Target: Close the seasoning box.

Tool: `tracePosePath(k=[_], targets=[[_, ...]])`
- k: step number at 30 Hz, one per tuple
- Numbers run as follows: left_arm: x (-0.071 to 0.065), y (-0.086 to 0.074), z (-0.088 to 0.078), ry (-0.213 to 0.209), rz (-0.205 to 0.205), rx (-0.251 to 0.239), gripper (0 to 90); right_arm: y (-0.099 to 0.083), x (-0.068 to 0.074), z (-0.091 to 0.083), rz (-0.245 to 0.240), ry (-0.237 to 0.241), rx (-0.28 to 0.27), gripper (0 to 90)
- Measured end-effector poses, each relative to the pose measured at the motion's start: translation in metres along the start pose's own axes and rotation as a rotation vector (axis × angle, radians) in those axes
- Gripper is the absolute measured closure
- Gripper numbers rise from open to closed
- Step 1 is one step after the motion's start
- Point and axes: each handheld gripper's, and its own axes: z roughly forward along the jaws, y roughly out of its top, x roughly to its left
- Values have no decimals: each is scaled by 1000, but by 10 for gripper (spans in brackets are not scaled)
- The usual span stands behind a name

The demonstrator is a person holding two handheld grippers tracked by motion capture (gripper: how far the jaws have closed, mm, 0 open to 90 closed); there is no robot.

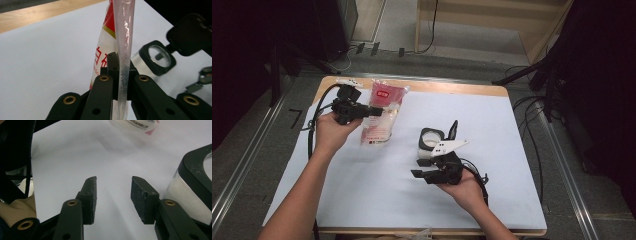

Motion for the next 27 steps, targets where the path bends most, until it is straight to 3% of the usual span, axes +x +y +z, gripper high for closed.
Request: tracePosePath(k=[5, 8, 15, 21, 25, 27], targets=[[8, -5, 11, 28, 12, -8, 897, -1, -1, 0, 0, -5, 2, 568], [10, -8, 14, 20, 11, -24, 896, -1, -1, 0, 3, -13, 5, 568], [13, -16, 9, -1, 16, -27, 882, 0, -5, -5, 10, -22, -1, 568], [10, -26, 3, -4, 61, -20, 858, 2, 0, -11, -37, -32, 5, 571], [12, -34, -1, -30, 38, -30, 846, 3, 1, -10, -39, -22, 11, 571], [12, -38, -4, -27, 50, -31, 837, 3, 0, -10, -40, -20, 21, 571]])
